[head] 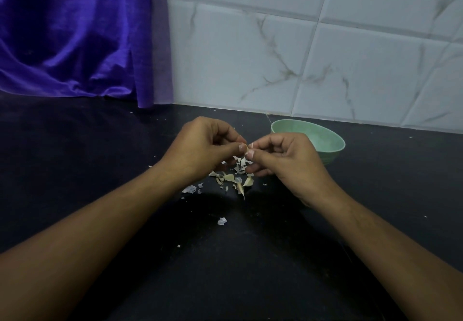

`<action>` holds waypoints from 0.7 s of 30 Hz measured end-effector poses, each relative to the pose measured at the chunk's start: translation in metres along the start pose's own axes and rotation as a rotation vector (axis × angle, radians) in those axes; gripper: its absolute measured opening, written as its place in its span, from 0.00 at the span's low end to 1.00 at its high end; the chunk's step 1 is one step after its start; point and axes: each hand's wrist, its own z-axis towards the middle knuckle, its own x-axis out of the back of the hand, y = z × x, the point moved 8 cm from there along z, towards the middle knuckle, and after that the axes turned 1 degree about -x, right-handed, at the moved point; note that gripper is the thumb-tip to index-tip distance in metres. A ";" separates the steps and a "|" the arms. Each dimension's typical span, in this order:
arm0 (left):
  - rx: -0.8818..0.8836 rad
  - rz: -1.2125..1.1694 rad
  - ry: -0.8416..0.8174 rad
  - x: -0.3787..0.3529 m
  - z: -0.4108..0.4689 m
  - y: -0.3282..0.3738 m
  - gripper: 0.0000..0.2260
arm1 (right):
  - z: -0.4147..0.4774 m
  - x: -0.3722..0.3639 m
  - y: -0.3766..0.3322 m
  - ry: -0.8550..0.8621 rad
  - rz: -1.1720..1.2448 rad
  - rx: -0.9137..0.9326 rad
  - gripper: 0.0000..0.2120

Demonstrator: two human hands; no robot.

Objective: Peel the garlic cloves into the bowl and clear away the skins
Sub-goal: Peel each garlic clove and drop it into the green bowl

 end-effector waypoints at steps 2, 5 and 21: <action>-0.046 0.077 0.021 0.000 -0.001 0.004 0.01 | -0.001 -0.001 0.002 -0.009 0.031 -0.029 0.02; -0.144 0.228 0.046 -0.001 -0.004 0.012 0.01 | -0.002 -0.003 0.004 -0.014 0.033 -0.058 0.04; -0.229 0.351 0.062 -0.005 -0.006 0.019 0.01 | -0.004 -0.001 -0.002 0.050 -0.135 0.023 0.03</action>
